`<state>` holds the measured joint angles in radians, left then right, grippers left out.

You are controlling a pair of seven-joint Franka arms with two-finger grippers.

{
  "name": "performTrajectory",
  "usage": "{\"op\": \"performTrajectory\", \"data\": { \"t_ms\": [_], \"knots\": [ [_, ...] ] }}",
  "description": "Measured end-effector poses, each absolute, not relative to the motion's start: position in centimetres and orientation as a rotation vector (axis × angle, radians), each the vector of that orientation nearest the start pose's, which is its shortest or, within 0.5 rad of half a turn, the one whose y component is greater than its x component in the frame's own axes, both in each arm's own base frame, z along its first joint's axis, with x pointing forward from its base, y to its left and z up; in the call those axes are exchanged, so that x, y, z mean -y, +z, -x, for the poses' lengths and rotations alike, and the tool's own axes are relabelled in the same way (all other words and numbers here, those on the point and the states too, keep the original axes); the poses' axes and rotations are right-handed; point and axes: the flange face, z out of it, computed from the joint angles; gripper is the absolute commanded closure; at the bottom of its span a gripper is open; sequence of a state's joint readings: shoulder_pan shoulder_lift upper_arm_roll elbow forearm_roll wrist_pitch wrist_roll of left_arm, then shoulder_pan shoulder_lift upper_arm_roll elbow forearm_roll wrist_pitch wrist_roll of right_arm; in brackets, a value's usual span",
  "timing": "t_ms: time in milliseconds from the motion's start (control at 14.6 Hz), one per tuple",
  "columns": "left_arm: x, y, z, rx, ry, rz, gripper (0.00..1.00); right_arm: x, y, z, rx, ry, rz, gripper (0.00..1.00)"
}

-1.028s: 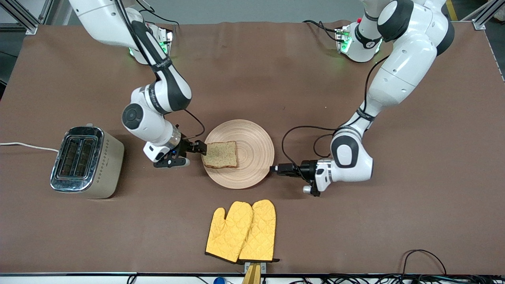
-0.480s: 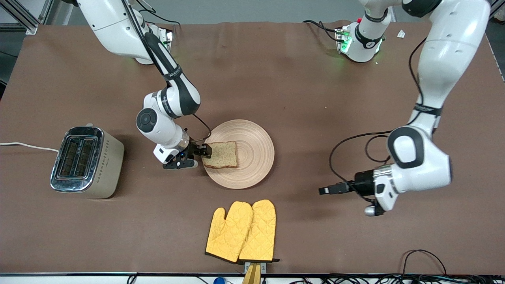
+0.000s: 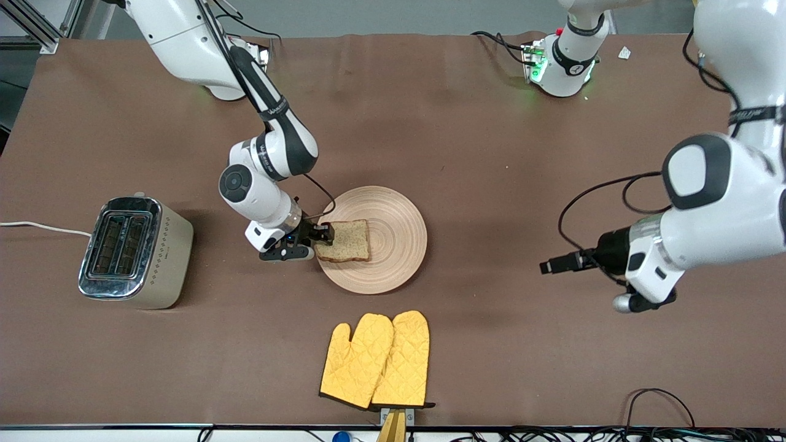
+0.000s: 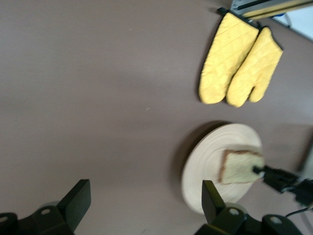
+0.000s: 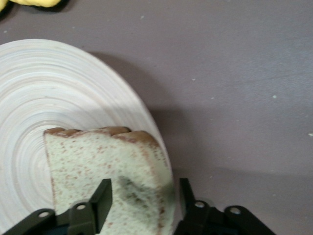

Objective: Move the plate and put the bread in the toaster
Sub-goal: 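Grasp the bread with the right gripper while the left gripper releases the plate, then lift the bread slice off the plate with the right gripper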

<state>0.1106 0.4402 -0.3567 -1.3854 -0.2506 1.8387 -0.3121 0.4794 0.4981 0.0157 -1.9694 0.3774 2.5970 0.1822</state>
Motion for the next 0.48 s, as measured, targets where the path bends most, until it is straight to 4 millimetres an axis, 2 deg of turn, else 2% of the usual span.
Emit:
{"op": "performTrajectory", "data": {
  "t_ms": [274,480],
  "knots": [
    [14.6,56.0,-63.2,0.112,-0.009,3.299,0.00,-28.9,23.7,-55.7,-0.003,-0.045,2.891,0.48],
    [12.6,61.4,-60.2,0.008,-0.104,3.203,0.00,-28.6,24.4,-55.7,-0.002,-0.033,2.892,0.48]
  ]
}}
